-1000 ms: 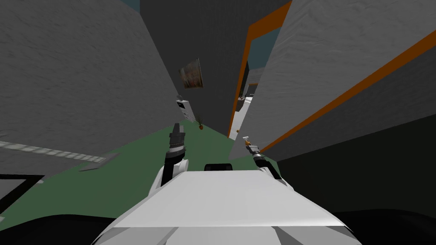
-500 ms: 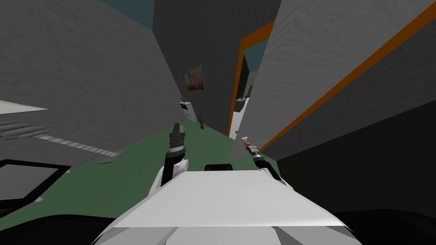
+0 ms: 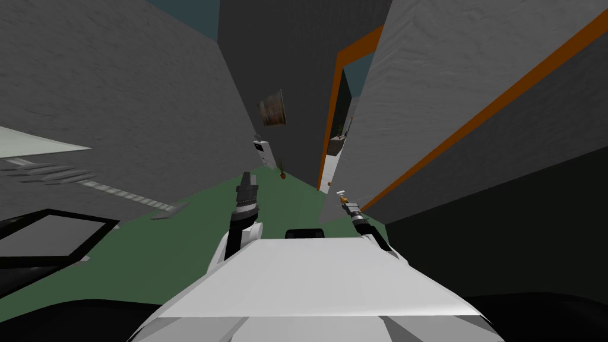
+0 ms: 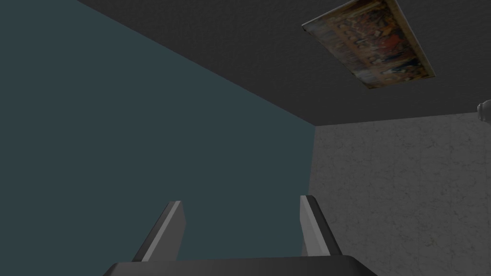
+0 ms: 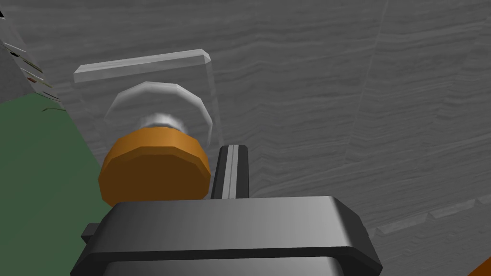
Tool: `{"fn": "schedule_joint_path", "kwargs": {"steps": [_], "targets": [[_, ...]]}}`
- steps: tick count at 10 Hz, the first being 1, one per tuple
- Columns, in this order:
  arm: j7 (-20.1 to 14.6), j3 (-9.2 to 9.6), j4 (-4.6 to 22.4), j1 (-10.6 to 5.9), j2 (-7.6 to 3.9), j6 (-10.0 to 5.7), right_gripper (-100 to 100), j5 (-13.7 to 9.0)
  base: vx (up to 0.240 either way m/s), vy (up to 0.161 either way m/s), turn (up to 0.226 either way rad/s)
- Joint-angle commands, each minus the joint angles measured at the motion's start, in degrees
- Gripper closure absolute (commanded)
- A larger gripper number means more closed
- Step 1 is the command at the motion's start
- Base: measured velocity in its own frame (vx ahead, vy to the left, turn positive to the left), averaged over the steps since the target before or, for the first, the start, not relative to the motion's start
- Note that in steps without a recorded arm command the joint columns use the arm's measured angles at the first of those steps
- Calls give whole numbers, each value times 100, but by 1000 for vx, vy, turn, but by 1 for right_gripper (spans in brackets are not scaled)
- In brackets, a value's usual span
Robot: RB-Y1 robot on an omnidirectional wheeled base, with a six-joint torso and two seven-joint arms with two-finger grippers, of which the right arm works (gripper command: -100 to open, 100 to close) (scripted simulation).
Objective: Pull the door open
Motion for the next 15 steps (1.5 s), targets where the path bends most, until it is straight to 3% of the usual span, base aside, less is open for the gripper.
{"fn": "schedule_joint_path", "kwargs": {"steps": [1,15], "targets": [[-6,164,-121,48,26,-6,-100,58,-65,-50,68],[-77,310,-143,37,-46,-124,-100,136,-35,-19,21]]}}
